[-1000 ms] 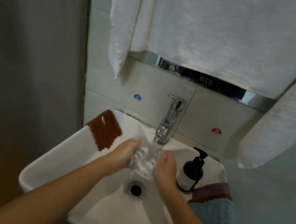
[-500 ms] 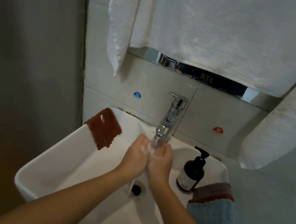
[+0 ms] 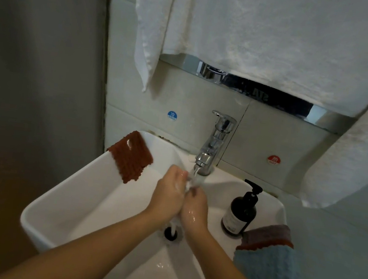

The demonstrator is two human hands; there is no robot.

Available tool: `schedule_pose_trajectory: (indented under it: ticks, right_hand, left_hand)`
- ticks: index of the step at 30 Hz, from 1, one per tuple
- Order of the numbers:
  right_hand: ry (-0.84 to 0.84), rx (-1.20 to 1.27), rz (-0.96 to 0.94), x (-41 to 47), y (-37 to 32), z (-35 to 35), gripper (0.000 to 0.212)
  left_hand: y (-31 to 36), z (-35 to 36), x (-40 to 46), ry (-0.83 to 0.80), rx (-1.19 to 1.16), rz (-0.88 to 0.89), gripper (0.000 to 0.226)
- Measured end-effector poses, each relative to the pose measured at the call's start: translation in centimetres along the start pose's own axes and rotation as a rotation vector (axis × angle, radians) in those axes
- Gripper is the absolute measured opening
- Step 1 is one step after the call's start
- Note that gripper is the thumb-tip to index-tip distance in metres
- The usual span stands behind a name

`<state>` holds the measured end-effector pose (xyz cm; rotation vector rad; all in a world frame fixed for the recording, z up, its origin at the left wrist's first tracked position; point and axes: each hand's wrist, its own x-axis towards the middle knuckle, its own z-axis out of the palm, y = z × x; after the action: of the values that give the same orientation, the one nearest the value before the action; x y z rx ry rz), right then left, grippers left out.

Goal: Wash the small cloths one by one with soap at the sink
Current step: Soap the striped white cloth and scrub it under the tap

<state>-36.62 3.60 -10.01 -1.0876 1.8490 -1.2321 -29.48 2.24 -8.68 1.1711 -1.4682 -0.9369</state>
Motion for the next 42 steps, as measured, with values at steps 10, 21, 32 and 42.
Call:
schedule_pose_trajectory:
  ticks: [10, 21, 32, 42]
  right_hand:
    - [-0.015, 0.022, -0.001, -0.4, -0.2, -0.6, 0.013]
    - [-0.190, -0.570, -0.112, 1.4, 1.8, -2.7, 0.018]
    - [-0.319, 0.166, -0.132, 0.5, 0.4, -4.1, 0.022]
    - [-0.049, 0.128, -0.029, 1.8, 1.3, -4.2, 0.019]
  left_hand:
    - [-0.8, 0.2, 0.3, -0.071, 0.049, -0.045, 0.016]
    - [-0.7, 0.0, 0.2, -0.154, -0.105, -0.042, 0.016]
    - [-0.2, -1.7, 0.9, -0.181, -0.171, -0.142, 0.024]
    - [-1.5, -4.6, 2.3, -0.503, 0.199, -0.333, 0.025]
